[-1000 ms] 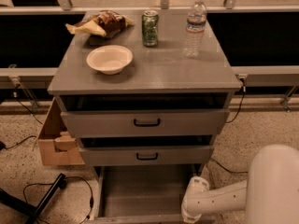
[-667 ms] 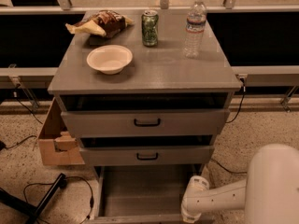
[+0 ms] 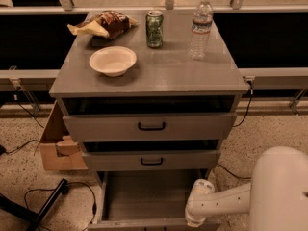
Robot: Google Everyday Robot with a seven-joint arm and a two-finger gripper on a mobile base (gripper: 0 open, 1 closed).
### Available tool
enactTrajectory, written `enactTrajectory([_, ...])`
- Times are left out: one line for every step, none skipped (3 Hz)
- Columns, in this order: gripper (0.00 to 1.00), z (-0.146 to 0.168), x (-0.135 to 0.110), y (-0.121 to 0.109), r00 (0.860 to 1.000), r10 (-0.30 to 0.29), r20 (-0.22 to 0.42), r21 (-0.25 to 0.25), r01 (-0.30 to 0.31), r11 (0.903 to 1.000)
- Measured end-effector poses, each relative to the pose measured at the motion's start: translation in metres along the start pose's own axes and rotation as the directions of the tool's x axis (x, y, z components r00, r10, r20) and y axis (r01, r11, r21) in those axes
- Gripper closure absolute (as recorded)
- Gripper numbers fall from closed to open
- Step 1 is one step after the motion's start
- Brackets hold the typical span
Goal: Open bottom drawer
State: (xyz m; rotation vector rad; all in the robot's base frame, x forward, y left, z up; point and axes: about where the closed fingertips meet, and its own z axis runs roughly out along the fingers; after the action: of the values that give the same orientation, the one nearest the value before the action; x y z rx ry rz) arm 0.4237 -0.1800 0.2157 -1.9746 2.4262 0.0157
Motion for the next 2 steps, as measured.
enactTrajectory([0.57, 0.0011, 0.0001, 0.0013, 1.0, 0.0, 0.0, -0.003, 0.0, 1.0])
enactTrajectory([0.28, 0.0024, 0.0003, 0.0029, 1.0, -0.001, -0.001, -0.006, 0.001, 1.0])
